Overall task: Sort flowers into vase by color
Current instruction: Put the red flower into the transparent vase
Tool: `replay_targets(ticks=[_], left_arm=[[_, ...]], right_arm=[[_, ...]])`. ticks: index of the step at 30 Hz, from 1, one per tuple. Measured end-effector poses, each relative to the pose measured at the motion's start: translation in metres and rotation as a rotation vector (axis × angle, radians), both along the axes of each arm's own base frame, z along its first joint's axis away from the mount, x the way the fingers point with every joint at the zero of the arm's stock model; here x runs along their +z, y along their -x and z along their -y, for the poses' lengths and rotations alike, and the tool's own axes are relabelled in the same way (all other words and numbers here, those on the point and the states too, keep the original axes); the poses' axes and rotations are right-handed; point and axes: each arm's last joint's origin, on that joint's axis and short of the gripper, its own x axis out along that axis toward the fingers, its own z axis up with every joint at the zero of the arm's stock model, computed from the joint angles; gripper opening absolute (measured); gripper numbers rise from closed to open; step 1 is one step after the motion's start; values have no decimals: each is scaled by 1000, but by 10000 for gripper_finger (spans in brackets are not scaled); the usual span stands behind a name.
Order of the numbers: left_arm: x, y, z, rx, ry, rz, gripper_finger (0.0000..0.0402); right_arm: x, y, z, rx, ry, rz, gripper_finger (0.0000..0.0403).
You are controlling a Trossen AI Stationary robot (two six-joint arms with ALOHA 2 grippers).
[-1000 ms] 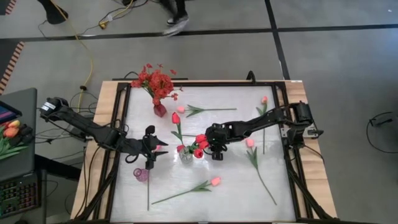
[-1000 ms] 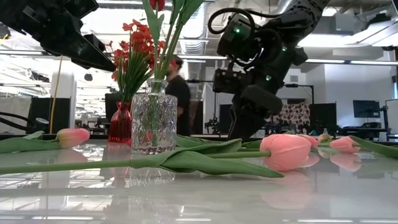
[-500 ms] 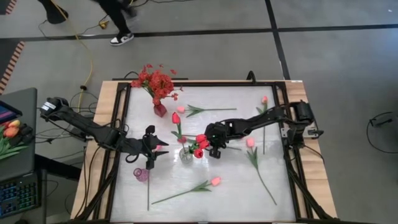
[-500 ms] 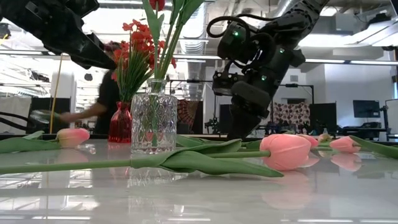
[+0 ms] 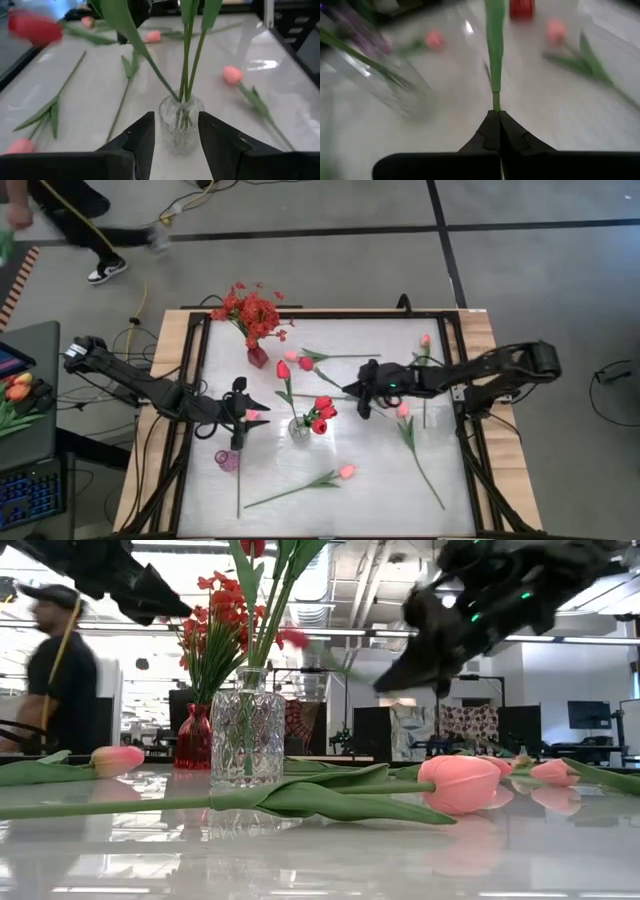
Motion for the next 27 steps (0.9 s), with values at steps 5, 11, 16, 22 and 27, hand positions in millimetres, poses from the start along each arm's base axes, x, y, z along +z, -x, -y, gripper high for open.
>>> replay_targets(ticks=[5,11,16,22,27], left_arm=[[11,9,-2,-49,55,55,139],[18,16,-3,-107,91,94,139],[21,17,-2,-149,103,111,139],[22,16,0,-200,122,116,139],[24,13,5,-276,131,142,139]], right_arm=[[22,18,-13,-10,24,153,16],[56,31,-39,29,89,333,16],[79,48,-65,52,134,465,16],[94,68,-100,62,140,560,16],[98,78,-131,97,122,648,16]])
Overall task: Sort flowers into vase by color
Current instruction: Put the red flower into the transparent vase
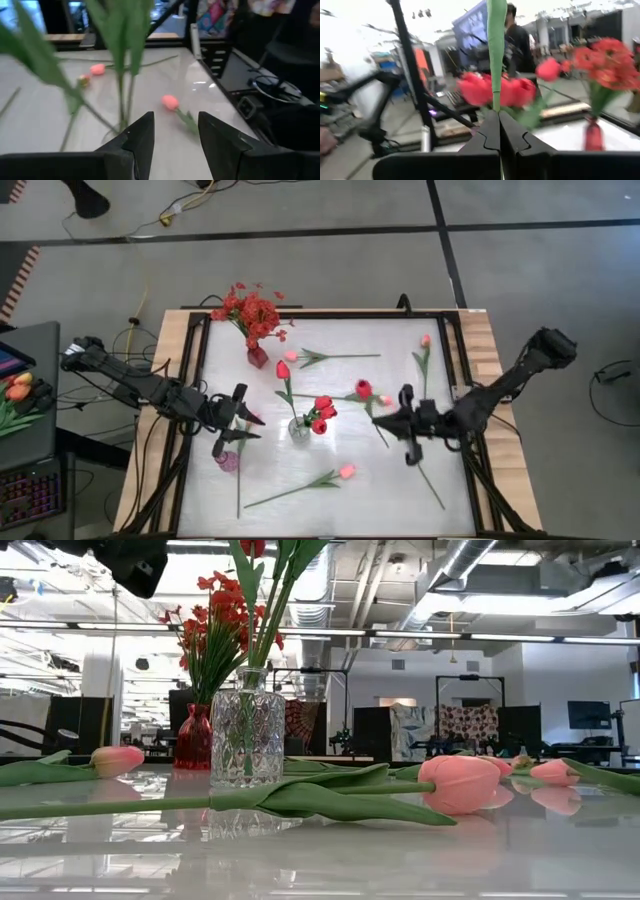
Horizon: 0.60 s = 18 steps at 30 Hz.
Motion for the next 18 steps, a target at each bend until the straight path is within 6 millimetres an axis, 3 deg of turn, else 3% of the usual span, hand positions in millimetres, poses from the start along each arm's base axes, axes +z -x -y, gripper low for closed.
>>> replay_targets(ticks=[6,18], left_arm=[[3,-8,17,-131,4,82,139],[-8,-39,61,-244,53,255,139]], right_arm=[[1,-8,-40,60,29,57,16],[-14,-99,-110,42,103,-1,16]])
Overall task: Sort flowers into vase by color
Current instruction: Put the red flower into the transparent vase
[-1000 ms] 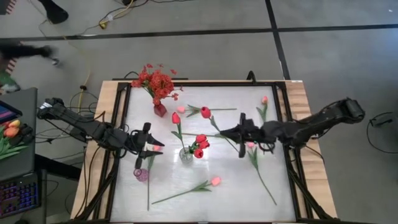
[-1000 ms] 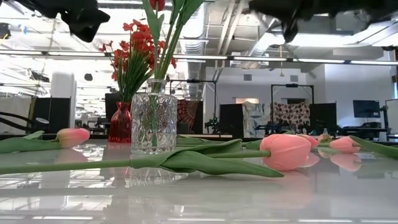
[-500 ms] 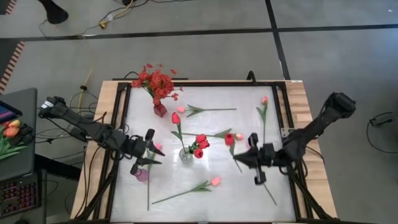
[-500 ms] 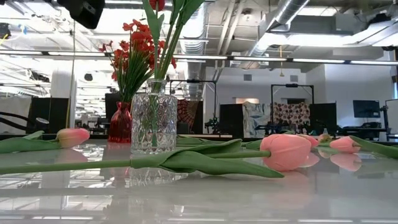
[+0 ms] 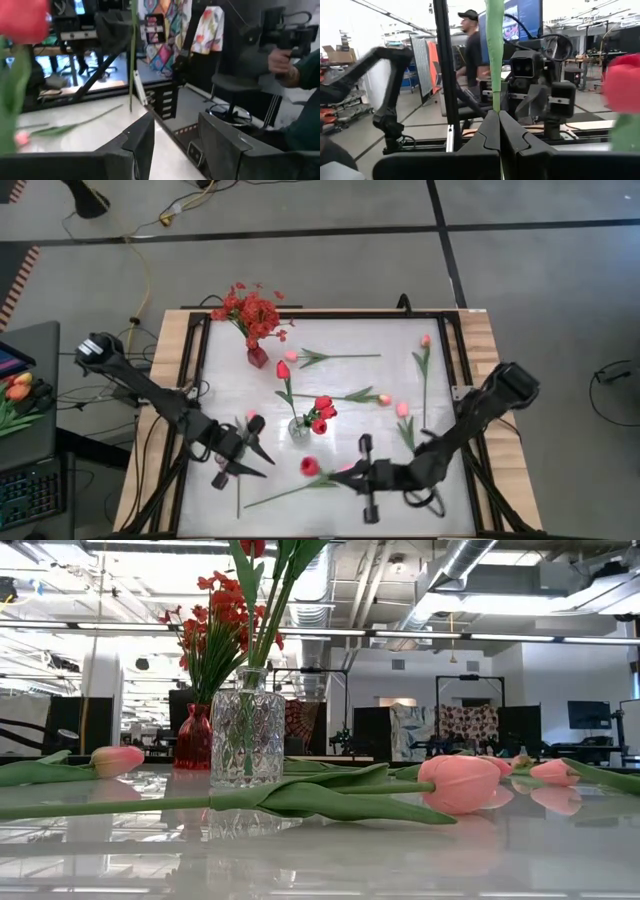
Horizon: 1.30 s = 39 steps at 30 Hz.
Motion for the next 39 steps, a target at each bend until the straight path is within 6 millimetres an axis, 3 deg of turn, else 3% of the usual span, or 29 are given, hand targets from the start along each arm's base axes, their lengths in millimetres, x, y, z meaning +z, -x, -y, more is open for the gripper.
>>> replay_targets(ticks=[5,13,18,26,39], left_arm=[[-10,-11,15,68,31,62,139],[-26,-25,29,130,76,144,139],[-25,-33,35,124,85,184,139],[-5,-46,45,139,51,236,139],[-4,-50,44,182,40,213,139]], right_arm=[[-11,-30,-18,-14,8,-8,16],[-17,-54,-31,-30,26,-1,16],[-17,-59,-26,-41,17,-9,16],[-22,-64,-20,-54,13,-43,16],[-24,-68,-14,-70,22,-60,16]])
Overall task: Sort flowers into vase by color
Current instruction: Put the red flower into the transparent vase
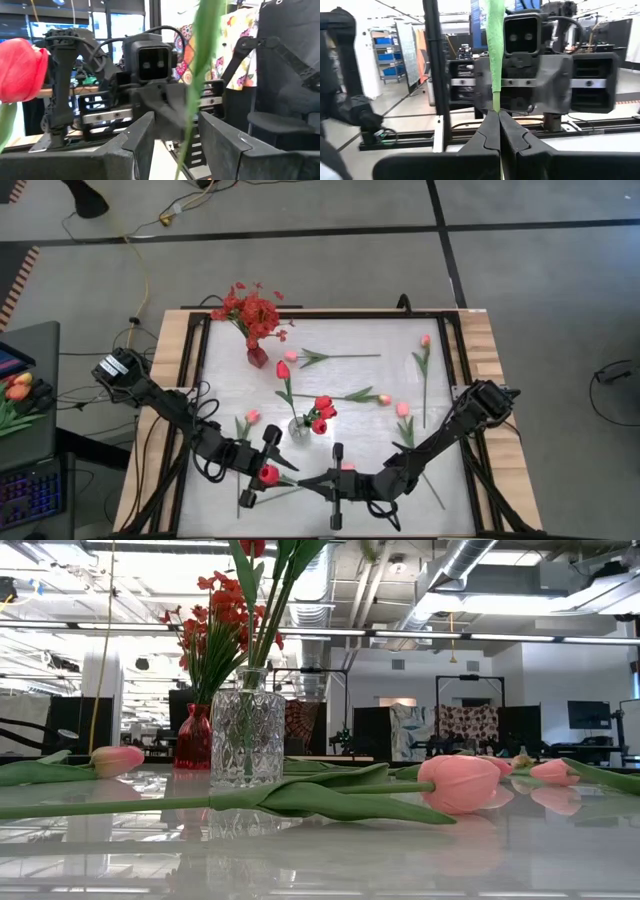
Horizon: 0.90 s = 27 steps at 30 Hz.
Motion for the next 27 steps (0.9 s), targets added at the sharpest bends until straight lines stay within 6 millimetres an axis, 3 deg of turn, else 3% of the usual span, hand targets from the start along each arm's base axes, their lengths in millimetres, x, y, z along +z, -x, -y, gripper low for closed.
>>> replay_targets(ticks=[8,20,23,27], left_arm=[[0,-1,0,-31,5,0,139],[0,-1,-1,-17,-6,3,137],[0,-1,-1,-17,-6,2,120],[0,-1,-1,-12,-12,4,63]], right_arm=[[-1,-9,13,-32,-3,-5,16],[-1,-7,10,-25,-3,-6,17],[-1,-7,10,-24,-3,-6,18],[-1,-7,10,-24,-3,-7,29]])
